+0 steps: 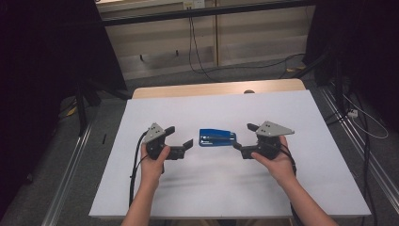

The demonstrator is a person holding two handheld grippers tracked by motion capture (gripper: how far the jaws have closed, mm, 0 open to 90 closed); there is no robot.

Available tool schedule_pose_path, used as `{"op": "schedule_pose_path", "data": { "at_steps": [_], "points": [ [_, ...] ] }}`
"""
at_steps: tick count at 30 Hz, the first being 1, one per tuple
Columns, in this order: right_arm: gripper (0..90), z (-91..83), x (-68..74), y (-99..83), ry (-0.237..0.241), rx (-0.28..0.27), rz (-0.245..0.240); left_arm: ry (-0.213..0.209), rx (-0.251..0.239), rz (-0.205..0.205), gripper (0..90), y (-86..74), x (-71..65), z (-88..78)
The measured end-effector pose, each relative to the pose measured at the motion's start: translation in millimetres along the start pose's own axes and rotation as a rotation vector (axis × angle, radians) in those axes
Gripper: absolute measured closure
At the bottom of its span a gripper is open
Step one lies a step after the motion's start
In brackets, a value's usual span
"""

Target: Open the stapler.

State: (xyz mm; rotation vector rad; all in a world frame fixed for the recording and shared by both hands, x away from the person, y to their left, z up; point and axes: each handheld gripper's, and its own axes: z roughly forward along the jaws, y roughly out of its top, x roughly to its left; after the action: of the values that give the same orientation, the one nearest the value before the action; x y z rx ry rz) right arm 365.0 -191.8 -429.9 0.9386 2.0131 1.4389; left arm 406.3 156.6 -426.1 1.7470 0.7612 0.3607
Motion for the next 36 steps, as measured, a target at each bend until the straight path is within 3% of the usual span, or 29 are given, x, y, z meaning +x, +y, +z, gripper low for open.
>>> {"op": "schedule_pose_path", "data": {
  "at_steps": [4, 7, 10, 13, 14, 15, 18, 28, 31, 33, 36],
  "points": [
    [16.1, 6.4, 1.0, -0.9, 0.013, 0.014, 0.009, 0.004, 0.005, -0.006, 3.8, 1.3, 2.2, 3.9],
    [24.6, 10.9, 1.6, -0.9, 0.034, 0.024, 0.003, 0.001, -0.009, -0.013, 3.9, 2.9, 2.9, 7.3],
    [25.6, 14.4, 3.1, -0.4, 0.039, 0.031, 0.0, 0.001, 0.014, 0.012, 3.8, 6.4, 3.2, 10.7],
    [37.4, 21.5, 6.7, 1.4, 0.072, 0.045, -0.031, -0.016, -0.003, -0.003, 3.8, 9.8, 3.1, 13.7],
    [37.4, 21.5, 6.7, 1.4, 0.072, 0.045, -0.031, -0.017, -0.004, 0.0, 3.8, 10.4, 3.5, 14.5],
    [44.4, 24.3, 7.7, 2.7, 0.082, 0.056, -0.047, -0.012, -0.003, 0.0, 3.8, 10.6, 4.0, 15.5],
    [50.8, 28.7, 7.7, 5.6, 0.103, 0.057, -0.056, -0.009, -0.002, -0.01, 3.8, 10.1, 6.1, 17.7],
    [66.7, 44.7, 7.0, 8.4, 0.154, 0.062, -0.044, 0.041, 0.016, -0.021, 3.9, 8.1, 16.5, 17.8],
    [78.3, 51.6, 8.1, 7.9, 0.18, 0.082, -0.044, 0.038, 0.009, -0.029, 4.1, 8.7, 16.7, 19.7],
    [85.3, 54.8, 8.5, 7.8, 0.197, 0.099, -0.047, 0.042, 0.03, -0.023, 4.1, 10.5, 18.0, 22.4],
    [90.0, 59.0, 8.6, 7.8, 0.207, 0.122, -0.048, 0.05, 0.034, -0.032, 4.1, 13.8, 20.5, 27.4]
  ]
}}
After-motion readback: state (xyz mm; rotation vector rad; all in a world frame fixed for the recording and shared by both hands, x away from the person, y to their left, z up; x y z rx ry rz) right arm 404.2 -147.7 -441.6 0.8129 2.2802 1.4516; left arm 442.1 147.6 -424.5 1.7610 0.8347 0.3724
